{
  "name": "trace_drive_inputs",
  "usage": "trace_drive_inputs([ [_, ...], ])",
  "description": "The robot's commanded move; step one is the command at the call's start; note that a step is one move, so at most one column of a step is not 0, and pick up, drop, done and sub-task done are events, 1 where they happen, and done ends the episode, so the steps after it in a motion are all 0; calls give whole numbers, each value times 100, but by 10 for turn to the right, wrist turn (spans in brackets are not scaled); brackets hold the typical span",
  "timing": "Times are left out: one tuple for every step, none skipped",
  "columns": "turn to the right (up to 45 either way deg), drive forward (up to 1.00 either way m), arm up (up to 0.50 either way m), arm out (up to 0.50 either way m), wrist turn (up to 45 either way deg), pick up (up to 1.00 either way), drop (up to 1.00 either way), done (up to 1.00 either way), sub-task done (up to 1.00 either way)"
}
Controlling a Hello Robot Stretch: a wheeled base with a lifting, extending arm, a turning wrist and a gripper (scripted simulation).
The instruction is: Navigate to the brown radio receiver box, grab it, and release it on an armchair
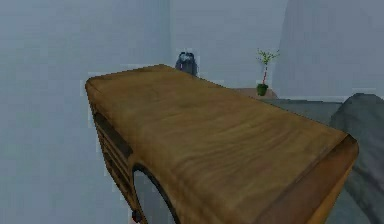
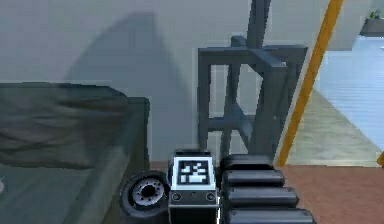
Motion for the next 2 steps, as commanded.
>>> trace_drive_inputs([
  [0, 30, 0, 0, 0, 0, 0, 0, 0],
  [-30, 0, 0, 0, 0, 0, 0, 0, 0],
])
